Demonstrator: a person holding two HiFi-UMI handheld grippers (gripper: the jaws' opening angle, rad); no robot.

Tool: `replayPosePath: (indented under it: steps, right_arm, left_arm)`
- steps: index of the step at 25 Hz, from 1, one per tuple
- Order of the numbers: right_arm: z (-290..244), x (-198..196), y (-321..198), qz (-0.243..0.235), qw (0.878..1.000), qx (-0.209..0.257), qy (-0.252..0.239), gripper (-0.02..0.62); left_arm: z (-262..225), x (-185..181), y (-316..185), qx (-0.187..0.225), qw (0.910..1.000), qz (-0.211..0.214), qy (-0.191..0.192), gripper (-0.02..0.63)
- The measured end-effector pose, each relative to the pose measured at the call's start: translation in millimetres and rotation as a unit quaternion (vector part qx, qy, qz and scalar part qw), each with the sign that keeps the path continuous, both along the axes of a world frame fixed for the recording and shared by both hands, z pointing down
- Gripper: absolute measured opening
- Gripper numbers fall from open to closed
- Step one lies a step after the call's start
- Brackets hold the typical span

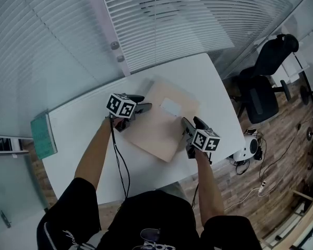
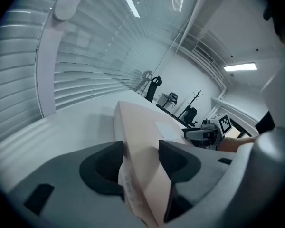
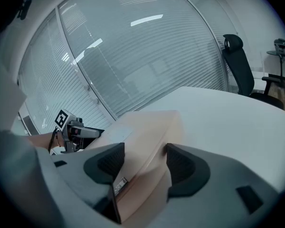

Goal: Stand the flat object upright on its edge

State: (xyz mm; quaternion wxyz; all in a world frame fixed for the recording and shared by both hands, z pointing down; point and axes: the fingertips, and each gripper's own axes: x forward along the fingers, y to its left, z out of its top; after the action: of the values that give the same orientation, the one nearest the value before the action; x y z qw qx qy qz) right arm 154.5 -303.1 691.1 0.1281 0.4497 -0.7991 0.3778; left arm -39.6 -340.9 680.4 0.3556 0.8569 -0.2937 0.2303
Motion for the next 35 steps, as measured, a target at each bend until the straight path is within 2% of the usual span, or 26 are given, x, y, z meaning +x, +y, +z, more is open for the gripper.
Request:
replayPosePath:
  steps: [9, 23, 35]
  right_arm:
    - [-15, -5, -2, -0.008, 0.999, 0.031, 0.015, 0.276]
    - [-95, -22, -3, -0.014, 0.988, 0.143, 0.048, 0.273]
    - [-160, -30, 13, -0.004, 0.971, 0.230, 0.071, 0.230]
  left_arm:
    - [-10, -4, 10, 0.014, 0.9998, -0.005, -0.014, 0.234]
    - [-84, -22, 23, 0.122, 0.9920, -0.023, -0.024, 0.235]
    - [-140, -37, 42, 0.205, 0.9763, -0.065, -0.021, 0.207]
